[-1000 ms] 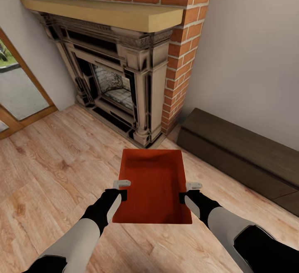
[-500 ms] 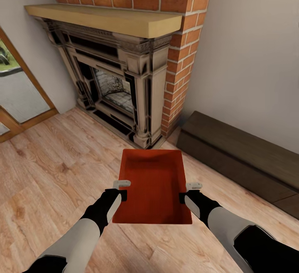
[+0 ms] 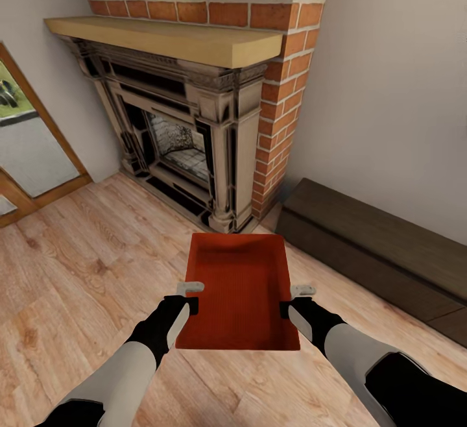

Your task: Move the two storage containers from the living room to the garage. In the garage, place one container on the floor and stack the other container on top of it (either order is fine).

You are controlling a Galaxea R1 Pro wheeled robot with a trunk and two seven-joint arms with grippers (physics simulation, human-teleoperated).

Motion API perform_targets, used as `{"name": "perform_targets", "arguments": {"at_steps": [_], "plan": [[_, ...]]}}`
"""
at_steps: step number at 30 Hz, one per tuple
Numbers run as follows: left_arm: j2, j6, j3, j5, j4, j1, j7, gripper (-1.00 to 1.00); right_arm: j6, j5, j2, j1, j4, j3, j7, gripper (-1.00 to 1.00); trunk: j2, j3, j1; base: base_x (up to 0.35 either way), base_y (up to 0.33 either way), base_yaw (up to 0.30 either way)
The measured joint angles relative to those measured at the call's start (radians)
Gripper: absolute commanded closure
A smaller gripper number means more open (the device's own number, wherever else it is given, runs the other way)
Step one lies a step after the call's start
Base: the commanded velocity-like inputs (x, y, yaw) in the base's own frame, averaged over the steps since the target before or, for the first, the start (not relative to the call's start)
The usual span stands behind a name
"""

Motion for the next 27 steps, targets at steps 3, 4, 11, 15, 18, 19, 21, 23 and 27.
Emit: {"name": "perform_targets", "arguments": {"at_steps": [3,4,11,15,18,19,21,23,27], "plan": [[0.000,0.001,0.001,0.000,0.000,0.000,0.000,1.00,0.002,-0.001,0.000,0.000,0.000,0.001,0.000,1.00,0.000,0.005,0.000,0.000,0.000,0.000],[0.000,0.002,0.000,0.000,0.000,0.000,0.000,1.00,0.002,-0.001,0.000,0.000,0.000,0.000,0.000,1.00,0.000,0.006,0.000,0.000,0.000,0.000],[0.000,0.003,0.000,0.000,-0.001,0.000,0.000,1.00,0.003,0.000,0.000,0.000,0.000,0.000,0.000,1.00,0.000,0.018,0.000,0.000,0.000,0.000],[0.000,0.004,0.000,0.000,0.000,0.000,0.001,1.00,0.004,0.000,0.000,0.000,0.000,0.000,0.000,1.00,0.000,0.024,0.000,0.000,0.000,0.000],[0.000,0.007,0.001,0.000,-0.001,0.000,0.001,1.00,0.006,0.000,0.000,0.000,0.000,0.000,0.000,1.00,0.000,0.029,0.000,0.000,0.000,0.000],[0.000,0.007,0.000,0.000,-0.001,0.000,0.001,1.00,0.006,0.000,0.000,0.000,0.000,-0.001,0.000,1.00,0.000,0.030,0.000,0.000,0.000,0.000],[0.000,0.008,0.000,0.001,-0.001,0.000,0.001,1.00,0.007,0.000,0.000,0.000,0.000,-0.001,0.000,1.00,0.000,0.034,0.000,0.000,0.000,0.000],[0.000,0.008,0.001,0.000,-0.001,0.000,0.001,1.00,0.007,0.000,0.000,0.000,0.000,-0.001,0.000,1.00,0.000,0.037,0.000,0.000,0.000,0.000],[0.000,0.009,0.000,0.000,-0.002,0.000,0.001,1.00,0.007,0.000,0.000,0.000,0.000,-0.001,0.000,1.00,0.000,0.043,0.000,0.000,0.000,0.000]]}}
